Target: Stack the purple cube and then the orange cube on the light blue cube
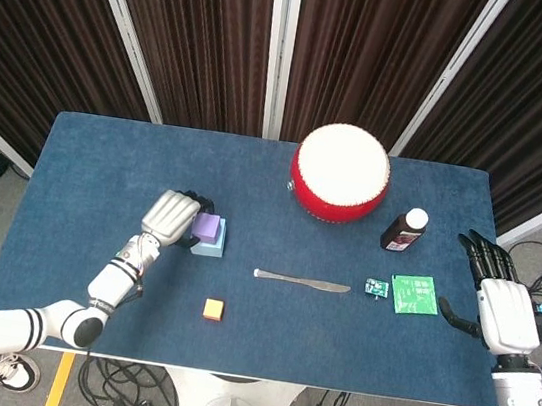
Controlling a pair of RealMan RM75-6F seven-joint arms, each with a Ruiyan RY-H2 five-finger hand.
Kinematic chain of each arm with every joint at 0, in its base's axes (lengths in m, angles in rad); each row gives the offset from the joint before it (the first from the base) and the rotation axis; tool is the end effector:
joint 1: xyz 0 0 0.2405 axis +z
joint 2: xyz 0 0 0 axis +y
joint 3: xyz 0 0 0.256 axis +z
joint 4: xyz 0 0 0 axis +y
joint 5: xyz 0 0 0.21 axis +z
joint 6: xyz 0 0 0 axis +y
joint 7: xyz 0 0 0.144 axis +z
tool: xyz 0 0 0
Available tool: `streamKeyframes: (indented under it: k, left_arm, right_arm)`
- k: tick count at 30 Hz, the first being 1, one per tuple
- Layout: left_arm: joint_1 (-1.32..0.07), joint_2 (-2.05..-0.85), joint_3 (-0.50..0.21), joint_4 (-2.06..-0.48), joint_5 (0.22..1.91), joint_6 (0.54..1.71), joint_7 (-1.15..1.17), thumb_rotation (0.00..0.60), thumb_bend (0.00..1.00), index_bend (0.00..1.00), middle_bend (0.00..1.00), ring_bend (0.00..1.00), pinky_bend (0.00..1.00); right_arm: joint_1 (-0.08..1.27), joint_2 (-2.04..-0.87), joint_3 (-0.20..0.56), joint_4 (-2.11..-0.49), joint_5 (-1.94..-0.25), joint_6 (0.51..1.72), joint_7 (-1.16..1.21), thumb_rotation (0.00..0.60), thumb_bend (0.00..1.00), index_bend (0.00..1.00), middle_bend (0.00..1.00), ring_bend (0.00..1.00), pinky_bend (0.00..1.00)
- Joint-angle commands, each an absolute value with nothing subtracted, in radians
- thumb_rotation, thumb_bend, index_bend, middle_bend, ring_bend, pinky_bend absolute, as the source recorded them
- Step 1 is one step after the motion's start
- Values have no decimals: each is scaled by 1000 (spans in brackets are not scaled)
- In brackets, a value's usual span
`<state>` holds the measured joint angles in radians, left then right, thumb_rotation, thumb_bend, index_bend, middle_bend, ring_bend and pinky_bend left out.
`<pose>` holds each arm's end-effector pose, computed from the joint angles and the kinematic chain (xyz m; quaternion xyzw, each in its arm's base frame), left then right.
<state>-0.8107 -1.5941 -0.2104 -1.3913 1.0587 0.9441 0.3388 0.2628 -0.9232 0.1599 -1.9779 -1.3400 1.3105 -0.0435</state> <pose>-0.1329 0.3688 -0.0201 -0.7353 -0.3727 -0.3779 0.4215 -0.2248 -0.2385 0.1822 0.5965 -0.4260 0.4373 0.5210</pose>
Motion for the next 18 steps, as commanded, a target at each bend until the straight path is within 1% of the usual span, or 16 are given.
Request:
streamKeyframes:
  k: [1,4,7,10,15,18]
  left_arm:
    - [-812,-1598,-213,-1387,1058,944,333,600,264,406,509,369,473]
    - [-812,-1599,-215,-1386,1061,946,324,600,246,361,495,357,463]
    - [-810,-1594,-216,-1391,1067,945,305,600,190,285,458,338,445]
    - [-808,-1587,-218,-1396,1075,945,290,600,143,242,423,322,436]
    - [-802,-1572,-221,-1417,1075,958,288,600,113,228,410,315,421]
    - [-790,-1547,-220,-1458,1077,980,301,600,97,228,410,315,417]
  right_arm:
    - [264,-923,161,-1979,-1339,1309,-44,600,216,0,0,0,0]
    - [265,-923,162,-1980,-1337,1309,-45,600,216,0,0,0,0]
    - [265,-923,162,-1980,-1337,1309,-45,600,216,0,0,0,0]
    - [265,-923,160,-1980,-1338,1309,-45,600,216,0,0,0,0]
    - [265,-924,160,-1978,-1338,1308,-45,600,215,0,0,0,0]
    - [265,-923,160,-1978,-1338,1308,-43,600,216,0,0,0,0]
